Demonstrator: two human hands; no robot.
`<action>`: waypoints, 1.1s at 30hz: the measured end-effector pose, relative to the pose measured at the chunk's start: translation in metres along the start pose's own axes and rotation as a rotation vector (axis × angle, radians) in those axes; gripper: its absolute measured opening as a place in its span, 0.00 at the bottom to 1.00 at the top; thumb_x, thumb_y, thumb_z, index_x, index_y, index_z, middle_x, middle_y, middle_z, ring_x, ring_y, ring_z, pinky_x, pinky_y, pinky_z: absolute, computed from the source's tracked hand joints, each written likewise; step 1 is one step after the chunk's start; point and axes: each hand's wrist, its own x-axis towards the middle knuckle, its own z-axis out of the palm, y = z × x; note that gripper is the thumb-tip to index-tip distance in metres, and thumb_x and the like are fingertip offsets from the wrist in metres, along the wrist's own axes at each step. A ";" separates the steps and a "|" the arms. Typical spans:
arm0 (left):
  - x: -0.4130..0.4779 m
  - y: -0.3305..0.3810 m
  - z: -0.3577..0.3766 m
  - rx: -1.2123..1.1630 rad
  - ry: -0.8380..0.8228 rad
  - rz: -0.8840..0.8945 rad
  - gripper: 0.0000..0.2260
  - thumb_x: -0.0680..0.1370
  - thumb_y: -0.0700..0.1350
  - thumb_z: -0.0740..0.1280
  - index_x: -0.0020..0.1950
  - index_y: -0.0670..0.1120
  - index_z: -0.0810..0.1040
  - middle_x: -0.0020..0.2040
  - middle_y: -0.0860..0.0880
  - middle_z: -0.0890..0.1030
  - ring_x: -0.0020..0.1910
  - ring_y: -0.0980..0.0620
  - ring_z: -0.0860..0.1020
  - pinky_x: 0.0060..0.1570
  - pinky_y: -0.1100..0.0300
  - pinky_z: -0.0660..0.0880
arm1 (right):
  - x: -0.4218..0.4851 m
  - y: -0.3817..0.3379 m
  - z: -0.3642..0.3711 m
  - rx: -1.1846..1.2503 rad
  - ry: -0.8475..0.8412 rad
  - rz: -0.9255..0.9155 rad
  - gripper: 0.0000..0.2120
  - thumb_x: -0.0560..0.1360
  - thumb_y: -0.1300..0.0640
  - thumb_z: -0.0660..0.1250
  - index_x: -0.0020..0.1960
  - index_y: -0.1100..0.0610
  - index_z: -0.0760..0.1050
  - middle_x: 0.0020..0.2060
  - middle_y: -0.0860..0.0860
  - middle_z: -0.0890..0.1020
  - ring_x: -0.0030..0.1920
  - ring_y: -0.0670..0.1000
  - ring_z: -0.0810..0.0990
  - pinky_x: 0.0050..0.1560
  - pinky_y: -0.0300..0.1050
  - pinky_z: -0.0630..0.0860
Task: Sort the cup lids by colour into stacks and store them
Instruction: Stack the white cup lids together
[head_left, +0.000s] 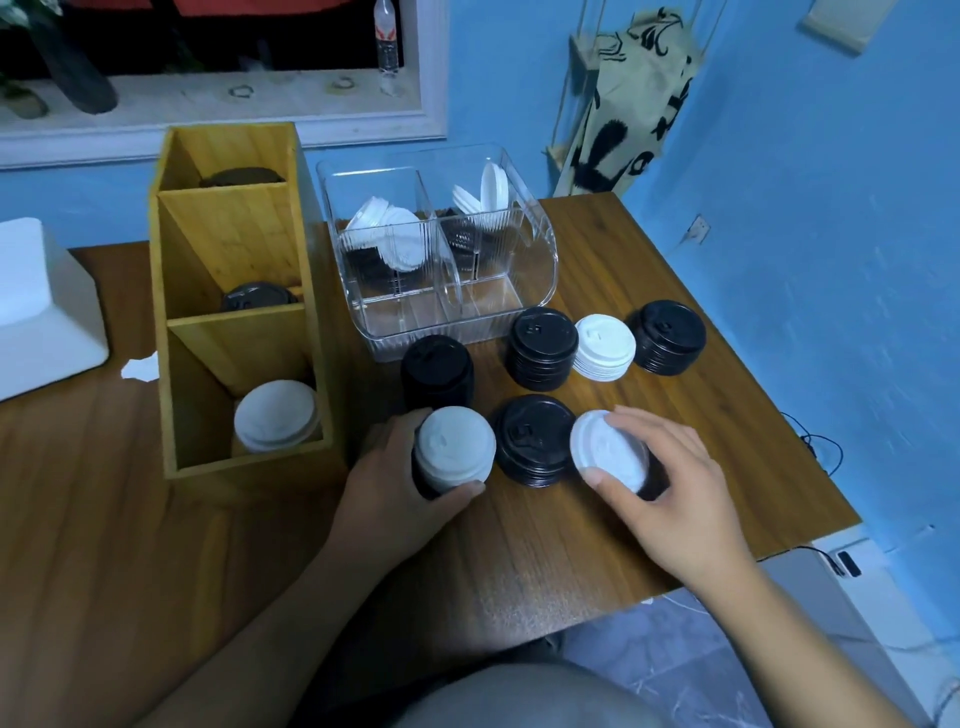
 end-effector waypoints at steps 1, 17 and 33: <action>0.000 0.000 0.000 0.004 -0.002 -0.011 0.40 0.66 0.64 0.78 0.73 0.54 0.68 0.66 0.57 0.73 0.65 0.61 0.67 0.62 0.60 0.69 | 0.006 -0.013 0.006 0.013 -0.006 -0.062 0.24 0.70 0.44 0.76 0.63 0.50 0.80 0.63 0.43 0.80 0.65 0.44 0.74 0.66 0.32 0.65; -0.001 -0.002 -0.001 -0.029 -0.054 0.009 0.41 0.69 0.61 0.76 0.77 0.52 0.64 0.67 0.55 0.74 0.65 0.56 0.70 0.62 0.63 0.66 | 0.058 -0.077 0.084 -0.300 -0.462 -0.332 0.31 0.69 0.34 0.70 0.70 0.45 0.75 0.66 0.45 0.78 0.63 0.52 0.74 0.65 0.52 0.72; -0.002 0.002 -0.003 -0.029 -0.015 -0.001 0.38 0.67 0.68 0.74 0.72 0.61 0.64 0.62 0.69 0.68 0.64 0.66 0.66 0.59 0.77 0.62 | 0.150 -0.092 0.054 -0.019 -0.175 -0.279 0.06 0.78 0.47 0.69 0.51 0.48 0.82 0.41 0.41 0.83 0.42 0.42 0.80 0.46 0.42 0.76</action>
